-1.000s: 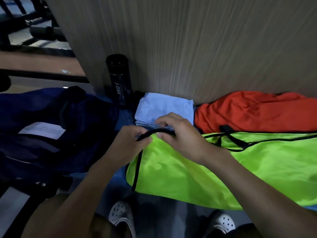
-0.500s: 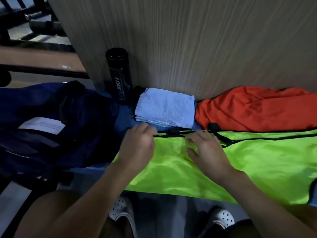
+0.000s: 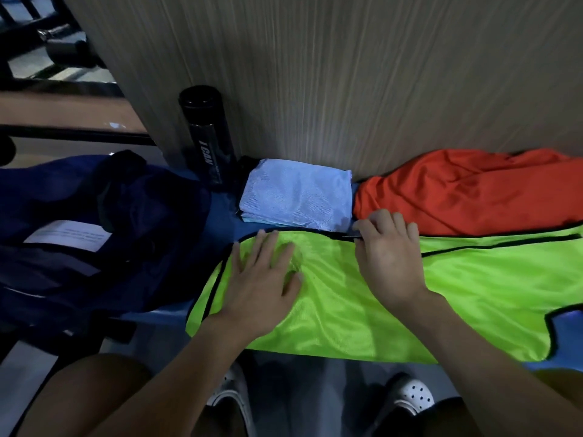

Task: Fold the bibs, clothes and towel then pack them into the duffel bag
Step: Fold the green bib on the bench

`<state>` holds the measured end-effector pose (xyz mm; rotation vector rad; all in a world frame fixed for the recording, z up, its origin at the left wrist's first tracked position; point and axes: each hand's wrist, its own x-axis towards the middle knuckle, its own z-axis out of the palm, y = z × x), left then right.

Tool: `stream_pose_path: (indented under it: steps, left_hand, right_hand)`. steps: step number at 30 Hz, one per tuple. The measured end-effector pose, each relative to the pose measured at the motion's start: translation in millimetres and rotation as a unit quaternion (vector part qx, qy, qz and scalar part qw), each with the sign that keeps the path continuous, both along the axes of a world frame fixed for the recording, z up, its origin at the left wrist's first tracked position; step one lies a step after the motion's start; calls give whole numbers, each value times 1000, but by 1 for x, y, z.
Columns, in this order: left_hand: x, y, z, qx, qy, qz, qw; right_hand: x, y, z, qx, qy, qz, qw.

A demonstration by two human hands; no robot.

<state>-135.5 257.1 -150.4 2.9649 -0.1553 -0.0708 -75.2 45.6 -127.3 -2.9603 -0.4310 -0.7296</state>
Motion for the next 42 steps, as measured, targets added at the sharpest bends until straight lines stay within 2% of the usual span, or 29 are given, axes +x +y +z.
stream_pose_path:
  steps: [3,7,11,13,16,18,21,25,28,30,32,36,42]
  left_hand:
    - [-3,-1,8,1,-100,-3,995]
    - [-9,0,-4,15,35,24,999]
    - [-5,6,-20,37,63,20,997]
    - [-5,6,-19,43,57,27,997]
    - [-9,2,-8,32,-21,31,999]
    - [-11,-1,-5,11,-52,7,999]
    - [-9,-4,-10,4,16,-14,1000]
    - [-3,-6,-18,41,43,3,998]
    - [0,-15,-4,6,-56,1,998]
    - [3,-27,2,-30,-157,-53,986]
    - [8,-47,10,-70,-196,-122,971]
    - [24,-98,13,-73,-152,-223,960]
    - [54,-127,2,31,-39,-229,972]
  right_hand:
    - [-25,0,-5,-5,47,41,998]
    - [-52,-6,-28,-77,150,40,985]
    - [-46,-10,-43,-101,226,32,968]
    - [-46,-9,-41,-88,227,35,969]
    - [-53,-7,-27,-62,183,48,980]
    - [-56,-8,-21,-64,155,17,986]
    - [-53,-12,-25,-67,181,-32,981]
    - [-49,-21,-29,-51,192,19,980]
    - [-50,-28,-13,-12,141,17,990]
    - [-50,-40,-3,0,111,-28,993]
    - [-47,-56,-1,-1,109,-82,991]
    - [-31,-76,-8,-27,139,-124,982]
    - [-23,-99,-11,-10,204,-71,976]
